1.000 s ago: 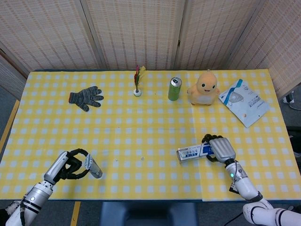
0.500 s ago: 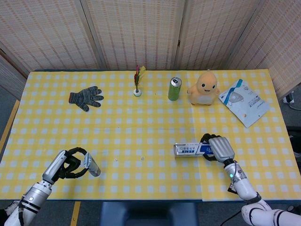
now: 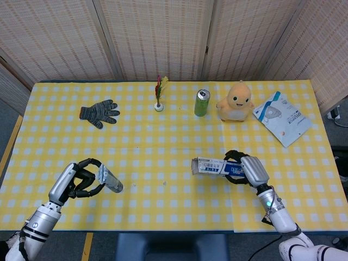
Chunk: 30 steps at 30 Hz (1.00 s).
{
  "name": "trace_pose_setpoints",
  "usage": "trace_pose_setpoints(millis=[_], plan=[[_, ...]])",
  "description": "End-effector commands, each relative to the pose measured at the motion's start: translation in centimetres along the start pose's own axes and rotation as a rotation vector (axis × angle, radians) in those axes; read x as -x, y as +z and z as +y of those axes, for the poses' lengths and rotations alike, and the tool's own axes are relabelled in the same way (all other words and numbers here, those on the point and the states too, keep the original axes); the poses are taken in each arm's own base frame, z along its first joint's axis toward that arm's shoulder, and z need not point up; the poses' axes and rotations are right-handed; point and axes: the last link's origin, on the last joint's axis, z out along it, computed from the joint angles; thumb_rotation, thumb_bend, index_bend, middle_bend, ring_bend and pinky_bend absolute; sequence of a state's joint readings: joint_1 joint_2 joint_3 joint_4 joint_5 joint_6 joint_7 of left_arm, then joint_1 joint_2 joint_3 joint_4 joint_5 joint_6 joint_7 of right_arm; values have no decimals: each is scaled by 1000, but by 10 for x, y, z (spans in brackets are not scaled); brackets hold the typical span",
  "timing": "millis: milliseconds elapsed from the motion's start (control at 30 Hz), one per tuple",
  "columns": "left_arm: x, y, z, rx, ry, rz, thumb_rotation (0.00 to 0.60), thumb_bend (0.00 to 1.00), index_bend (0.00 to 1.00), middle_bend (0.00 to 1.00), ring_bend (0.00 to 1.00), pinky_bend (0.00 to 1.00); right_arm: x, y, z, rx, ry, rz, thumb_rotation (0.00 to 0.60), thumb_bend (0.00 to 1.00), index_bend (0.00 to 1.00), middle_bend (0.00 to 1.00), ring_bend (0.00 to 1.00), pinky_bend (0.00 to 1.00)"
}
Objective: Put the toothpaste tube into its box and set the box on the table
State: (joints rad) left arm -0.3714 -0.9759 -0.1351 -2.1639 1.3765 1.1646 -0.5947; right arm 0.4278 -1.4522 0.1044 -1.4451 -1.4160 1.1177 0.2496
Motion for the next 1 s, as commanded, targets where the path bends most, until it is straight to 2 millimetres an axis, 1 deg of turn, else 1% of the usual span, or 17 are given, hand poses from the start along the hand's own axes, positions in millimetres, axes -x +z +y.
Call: trace_pose_setpoints(millis=[33, 167, 233, 300, 467, 700, 867, 900, 1000], plan=[[-7, 10, 23, 22, -83, 34, 600, 399, 783, 1000, 1000, 1000, 6, 1, -12, -63, 96, 36, 600, 308, 406, 297, 314, 387], [-11, 15, 43, 50, -112, 55, 600, 399, 783, 1000, 1000, 1000, 13, 6, -17, -83, 161, 48, 600, 309, 406, 296, 316, 387], [-12, 16, 50, 62, -116, 62, 600, 399, 783, 1000, 1000, 1000, 17, 9, -20, -94, 179, 65, 600, 309, 406, 296, 316, 387], [-13, 19, 57, 74, -127, 74, 600, 399, 784, 1000, 1000, 1000, 25, 13, -24, -109, 211, 85, 600, 309, 406, 296, 316, 387], [-15, 25, 72, 92, -165, 93, 600, 399, 784, 1000, 1000, 1000, 48, 23, -34, -129, 315, 65, 600, 308, 406, 296, 316, 387], [-10, 35, 83, 137, -210, 86, 600, 399, 783, 1000, 1000, 1000, 72, 34, -55, -164, 413, 33, 600, 308, 406, 296, 316, 387], [-7, 38, 86, 149, -217, 75, 600, 400, 784, 1000, 1000, 1000, 80, 37, -64, -179, 442, 27, 600, 309, 406, 296, 317, 387], [-4, 40, 88, 156, -221, 62, 600, 400, 784, 1000, 1000, 1000, 85, 40, -73, -188, 478, 18, 600, 309, 406, 296, 317, 387], [1, 44, 90, 157, -224, 52, 600, 401, 784, 1000, 1000, 1000, 93, 44, -82, -200, 493, 7, 600, 308, 406, 296, 315, 387]])
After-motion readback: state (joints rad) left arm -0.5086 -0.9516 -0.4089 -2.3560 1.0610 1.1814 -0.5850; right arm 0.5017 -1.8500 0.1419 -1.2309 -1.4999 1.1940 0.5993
